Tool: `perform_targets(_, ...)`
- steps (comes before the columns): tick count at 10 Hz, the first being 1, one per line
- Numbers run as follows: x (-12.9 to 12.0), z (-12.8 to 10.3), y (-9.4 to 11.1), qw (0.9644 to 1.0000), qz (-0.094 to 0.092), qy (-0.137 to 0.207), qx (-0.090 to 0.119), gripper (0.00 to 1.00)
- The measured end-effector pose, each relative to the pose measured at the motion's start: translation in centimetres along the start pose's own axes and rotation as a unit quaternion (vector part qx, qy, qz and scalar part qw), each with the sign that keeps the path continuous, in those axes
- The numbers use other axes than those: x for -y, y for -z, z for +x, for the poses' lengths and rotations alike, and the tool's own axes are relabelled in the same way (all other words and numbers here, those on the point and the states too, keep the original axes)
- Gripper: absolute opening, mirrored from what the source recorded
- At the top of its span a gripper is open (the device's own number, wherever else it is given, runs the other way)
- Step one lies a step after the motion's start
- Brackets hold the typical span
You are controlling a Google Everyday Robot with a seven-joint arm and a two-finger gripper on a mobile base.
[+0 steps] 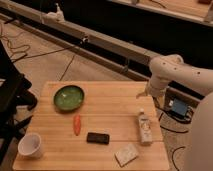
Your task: Stand the bottle upright
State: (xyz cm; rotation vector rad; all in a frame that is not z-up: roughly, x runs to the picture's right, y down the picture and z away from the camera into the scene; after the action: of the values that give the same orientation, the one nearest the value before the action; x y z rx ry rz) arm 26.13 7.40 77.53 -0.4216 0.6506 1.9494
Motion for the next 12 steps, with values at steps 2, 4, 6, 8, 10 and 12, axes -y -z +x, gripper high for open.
perform_targets(2, -0.1, 0.1, -0.2, 1.0000, 0.001, 0.001, -0.003, 0.80)
perform_targets(4, 0.0, 1.3, -1.8, 0.9995, 0.003, -0.001, -0.030, 0.80)
perform_targets(6, -0.3, 2.5, -3.8, 0.9979, -0.010, -0.006, -0.063, 0.80)
perform_targets(8, -0.7, 3.0, -5.3, 0.9963, -0.024, -0.009, -0.082, 0.80)
perform_targets(10, -0.7, 2.8, -6.6, 0.9956, -0.025, -0.004, -0.090, 0.80)
perform_targets(12, -0.3, 2.5, -8.5, 0.9958, -0.008, 0.022, -0.089, 0.80)
